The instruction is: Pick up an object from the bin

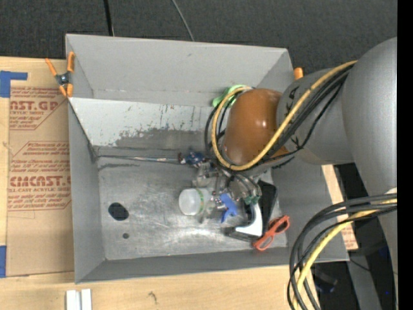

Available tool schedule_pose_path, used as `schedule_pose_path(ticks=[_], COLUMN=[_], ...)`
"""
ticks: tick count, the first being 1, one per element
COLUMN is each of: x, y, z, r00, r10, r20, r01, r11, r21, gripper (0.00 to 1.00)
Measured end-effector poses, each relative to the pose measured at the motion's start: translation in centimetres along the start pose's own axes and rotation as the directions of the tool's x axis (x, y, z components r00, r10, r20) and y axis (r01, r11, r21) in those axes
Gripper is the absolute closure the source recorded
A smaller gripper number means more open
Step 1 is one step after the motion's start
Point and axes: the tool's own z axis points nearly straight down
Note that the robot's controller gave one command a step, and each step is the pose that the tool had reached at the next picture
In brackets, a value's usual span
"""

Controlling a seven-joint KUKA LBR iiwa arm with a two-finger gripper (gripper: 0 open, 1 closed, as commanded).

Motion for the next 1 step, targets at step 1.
schedule_pose_path(ticks=[1], x=[0.32], y=[-2.4], z=[-11.78], r00=[1.0], r10=[0.017], r20=[0.005], r01=[-0.017], r11=[1.0], r21=[0.001], gripper=[1.0])
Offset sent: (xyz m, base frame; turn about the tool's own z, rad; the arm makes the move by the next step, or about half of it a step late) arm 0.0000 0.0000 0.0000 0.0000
